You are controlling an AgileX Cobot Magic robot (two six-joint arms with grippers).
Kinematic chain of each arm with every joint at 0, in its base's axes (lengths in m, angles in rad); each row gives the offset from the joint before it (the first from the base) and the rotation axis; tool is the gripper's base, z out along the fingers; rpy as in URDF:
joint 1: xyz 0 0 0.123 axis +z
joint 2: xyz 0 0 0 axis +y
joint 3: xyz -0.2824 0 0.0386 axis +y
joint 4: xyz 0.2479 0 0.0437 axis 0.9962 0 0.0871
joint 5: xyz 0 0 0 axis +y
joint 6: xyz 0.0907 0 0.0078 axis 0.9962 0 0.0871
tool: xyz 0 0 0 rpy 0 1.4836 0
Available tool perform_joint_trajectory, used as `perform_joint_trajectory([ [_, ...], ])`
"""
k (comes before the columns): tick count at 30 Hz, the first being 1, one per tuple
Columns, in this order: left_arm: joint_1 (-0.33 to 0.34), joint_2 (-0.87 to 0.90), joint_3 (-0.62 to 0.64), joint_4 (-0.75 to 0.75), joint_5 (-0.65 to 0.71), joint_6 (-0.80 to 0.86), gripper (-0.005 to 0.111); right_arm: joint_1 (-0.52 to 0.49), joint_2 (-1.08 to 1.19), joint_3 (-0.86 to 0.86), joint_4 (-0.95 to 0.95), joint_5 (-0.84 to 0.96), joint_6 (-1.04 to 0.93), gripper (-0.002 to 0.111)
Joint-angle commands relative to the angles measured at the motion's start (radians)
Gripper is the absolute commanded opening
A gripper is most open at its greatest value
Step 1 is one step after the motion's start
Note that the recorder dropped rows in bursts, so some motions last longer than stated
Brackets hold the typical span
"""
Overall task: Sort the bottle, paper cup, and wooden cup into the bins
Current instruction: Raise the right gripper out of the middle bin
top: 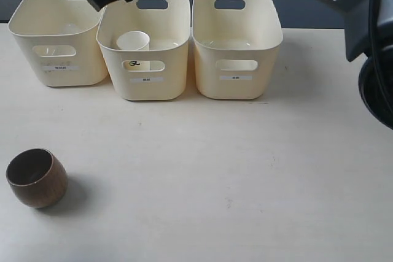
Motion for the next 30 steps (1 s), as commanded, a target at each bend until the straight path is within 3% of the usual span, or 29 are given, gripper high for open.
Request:
perform_joint_trajectory([
  [1,-0.003,-0.005,-0.004,0.003,-0.004,-0.001,0.0,0.03,-0.031,-0.004,0.0,0.05,0.031,0.031],
  [30,-0.003,-0.005,-0.004,0.003,-0.004,-0.001,0.0,0.09,-0.086,-0.004,0.0,0.23,0.107,0.031],
])
